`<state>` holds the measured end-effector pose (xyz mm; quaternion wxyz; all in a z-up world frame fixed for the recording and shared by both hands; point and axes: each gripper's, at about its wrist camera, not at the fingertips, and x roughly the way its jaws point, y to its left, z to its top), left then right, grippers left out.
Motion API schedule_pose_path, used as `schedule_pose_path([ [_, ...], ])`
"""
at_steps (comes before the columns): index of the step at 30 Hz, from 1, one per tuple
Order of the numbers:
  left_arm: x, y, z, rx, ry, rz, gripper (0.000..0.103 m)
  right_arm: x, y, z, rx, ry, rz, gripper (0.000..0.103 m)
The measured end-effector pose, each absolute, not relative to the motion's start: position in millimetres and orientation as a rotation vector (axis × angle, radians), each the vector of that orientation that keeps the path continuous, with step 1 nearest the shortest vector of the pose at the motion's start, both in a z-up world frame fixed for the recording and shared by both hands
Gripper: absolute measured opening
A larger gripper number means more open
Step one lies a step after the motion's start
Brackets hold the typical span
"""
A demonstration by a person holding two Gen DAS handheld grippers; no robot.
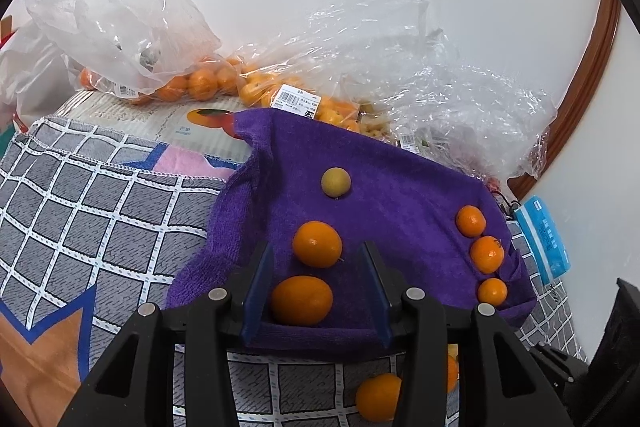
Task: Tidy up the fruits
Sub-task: 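Grasp a small yellow-green fruit with the right tool while the left tool releases its orange on the towel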
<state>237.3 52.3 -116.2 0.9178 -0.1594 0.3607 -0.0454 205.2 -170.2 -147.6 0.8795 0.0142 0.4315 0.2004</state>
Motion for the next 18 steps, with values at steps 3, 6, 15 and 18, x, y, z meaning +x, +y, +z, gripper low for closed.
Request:
schedule_pose_path([
  [3, 238, 54, -116, -0.341, 0.743, -0.093, 0.043, 206, -166, -151, 0.019, 0.908, 0.424, 0.028],
  [6, 238, 56, -116, -0.346, 0.743, -0.088, 0.043, 207, -161, -152, 0.01, 0.909, 0.429, 0.028],
  [15, 238, 52, -117, -0.352, 0.756, -0.105, 0.044, 206, -149, -154, -0.059, 0.903, 0.429, 0.029],
  [18, 235, 49, -114, -0.335, 0.743, -0.111, 0.044, 208, -141, -160, -0.102, 0.931, 0.421, 0.029],
])
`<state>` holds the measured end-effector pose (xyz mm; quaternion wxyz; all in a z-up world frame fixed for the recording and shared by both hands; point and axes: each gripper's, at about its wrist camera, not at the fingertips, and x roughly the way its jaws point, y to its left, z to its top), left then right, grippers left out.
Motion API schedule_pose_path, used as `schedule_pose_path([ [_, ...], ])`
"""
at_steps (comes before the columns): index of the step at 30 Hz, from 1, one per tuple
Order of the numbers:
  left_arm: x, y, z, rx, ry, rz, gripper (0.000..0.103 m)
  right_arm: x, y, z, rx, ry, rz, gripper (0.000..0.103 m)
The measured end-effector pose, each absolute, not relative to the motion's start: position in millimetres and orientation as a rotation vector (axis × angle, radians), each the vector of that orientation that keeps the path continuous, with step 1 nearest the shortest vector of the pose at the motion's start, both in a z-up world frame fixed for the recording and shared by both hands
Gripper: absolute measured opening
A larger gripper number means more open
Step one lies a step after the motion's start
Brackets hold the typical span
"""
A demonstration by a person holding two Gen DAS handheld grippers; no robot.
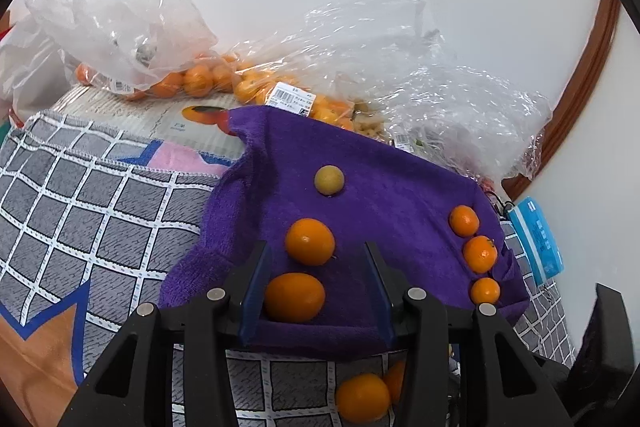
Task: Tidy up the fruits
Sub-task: 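Grasp a small yellow-green fruit with the right tool while the left tool releases its orange on the towel, then grasp another orange with the left tool while the right tool holds the yellow-green fruit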
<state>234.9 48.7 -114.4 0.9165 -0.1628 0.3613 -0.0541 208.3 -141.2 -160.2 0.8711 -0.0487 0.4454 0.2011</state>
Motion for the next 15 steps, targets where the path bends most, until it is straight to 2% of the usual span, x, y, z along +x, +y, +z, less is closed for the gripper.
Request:
schedule_pose_path([
  [2, 234, 47, -113, -0.324, 0.735, -0.113, 0.044, 208, -139, -160, -0.105, 0.926, 0.423, 0.023],
  [15, 199, 39, -103, -0.258, 0.749, -0.163, 0.044, 193, -162, -143, -0.053, 0.846, 0.402, 0.023],
])
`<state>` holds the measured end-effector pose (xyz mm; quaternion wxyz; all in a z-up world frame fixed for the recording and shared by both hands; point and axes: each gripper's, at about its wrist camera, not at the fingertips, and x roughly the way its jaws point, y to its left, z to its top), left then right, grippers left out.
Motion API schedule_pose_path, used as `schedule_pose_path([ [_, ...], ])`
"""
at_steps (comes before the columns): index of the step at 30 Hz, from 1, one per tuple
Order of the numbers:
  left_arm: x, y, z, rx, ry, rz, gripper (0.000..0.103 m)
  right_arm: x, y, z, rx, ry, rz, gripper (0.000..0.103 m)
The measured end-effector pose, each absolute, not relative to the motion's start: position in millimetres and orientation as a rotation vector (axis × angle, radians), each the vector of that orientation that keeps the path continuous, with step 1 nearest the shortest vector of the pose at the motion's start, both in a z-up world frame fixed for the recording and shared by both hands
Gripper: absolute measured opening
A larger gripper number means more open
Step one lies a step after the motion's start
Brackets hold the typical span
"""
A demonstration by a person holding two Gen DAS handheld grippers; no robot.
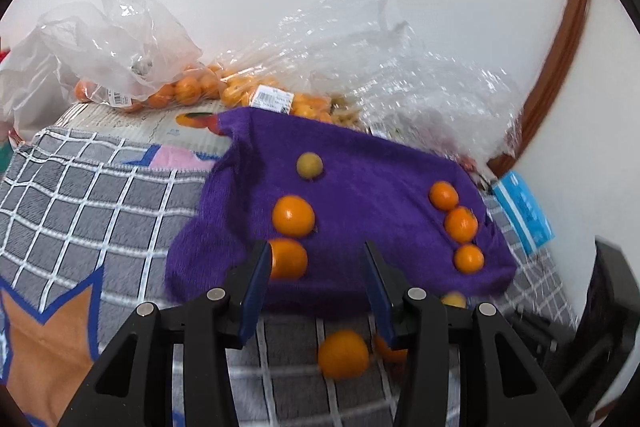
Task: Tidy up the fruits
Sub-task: 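Grasp another orange with the left tool while the right tool holds the yellow-green fruit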
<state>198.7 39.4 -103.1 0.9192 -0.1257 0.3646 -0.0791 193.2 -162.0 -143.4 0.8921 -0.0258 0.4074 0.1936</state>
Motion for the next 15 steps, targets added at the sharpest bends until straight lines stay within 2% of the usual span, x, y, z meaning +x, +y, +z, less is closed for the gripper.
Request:
schedule_pose_path([
  [15, 186, 1, -146, -0.12, 0.92, -0.184, 0.042, 149, -207, -158, 0.006, 0.937, 0.275, 0.023],
])
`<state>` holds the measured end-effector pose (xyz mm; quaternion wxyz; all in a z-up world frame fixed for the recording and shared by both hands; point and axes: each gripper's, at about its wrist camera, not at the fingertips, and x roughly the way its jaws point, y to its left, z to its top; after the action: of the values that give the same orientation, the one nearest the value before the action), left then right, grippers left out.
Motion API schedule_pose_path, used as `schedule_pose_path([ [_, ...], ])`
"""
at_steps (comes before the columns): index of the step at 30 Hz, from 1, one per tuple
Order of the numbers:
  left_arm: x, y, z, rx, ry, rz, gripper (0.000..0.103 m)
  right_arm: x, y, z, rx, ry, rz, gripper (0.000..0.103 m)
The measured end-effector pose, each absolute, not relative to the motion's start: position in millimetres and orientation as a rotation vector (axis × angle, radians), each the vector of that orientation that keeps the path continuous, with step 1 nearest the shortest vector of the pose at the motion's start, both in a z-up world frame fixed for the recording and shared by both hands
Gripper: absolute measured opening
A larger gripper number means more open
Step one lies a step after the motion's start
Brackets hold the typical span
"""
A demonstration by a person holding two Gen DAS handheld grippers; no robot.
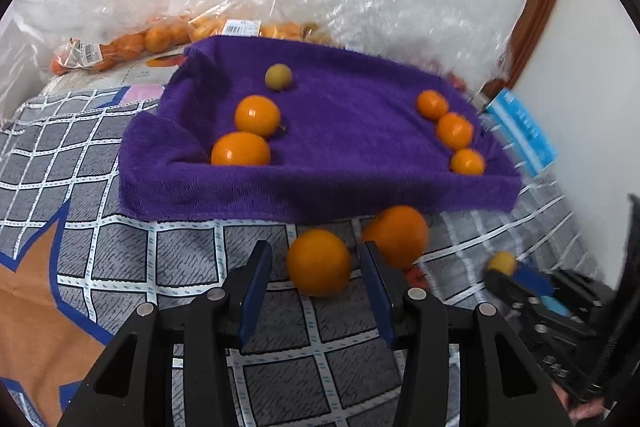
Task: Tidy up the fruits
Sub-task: 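Grasp another orange with the left tool while the right tool holds the yellow-green fruit, then carry the yellow-green fruit with the right tool while the left tool carries the orange over the towel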
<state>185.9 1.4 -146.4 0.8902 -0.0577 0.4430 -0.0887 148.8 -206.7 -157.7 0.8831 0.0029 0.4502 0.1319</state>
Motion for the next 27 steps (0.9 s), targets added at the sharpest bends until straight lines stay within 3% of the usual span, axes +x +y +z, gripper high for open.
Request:
schedule_pose_path([
  [1, 187, -1, -149, -0.107, 0.93, -0.18, 0.032, 148, -209, -158, 0.021, 0.937, 0.274, 0.023],
  [27, 143, 26, -43, -0.208, 0.802, -0.147, 0.032, 140, -223, -41, 0.12, 0.811, 0.196, 0.023],
])
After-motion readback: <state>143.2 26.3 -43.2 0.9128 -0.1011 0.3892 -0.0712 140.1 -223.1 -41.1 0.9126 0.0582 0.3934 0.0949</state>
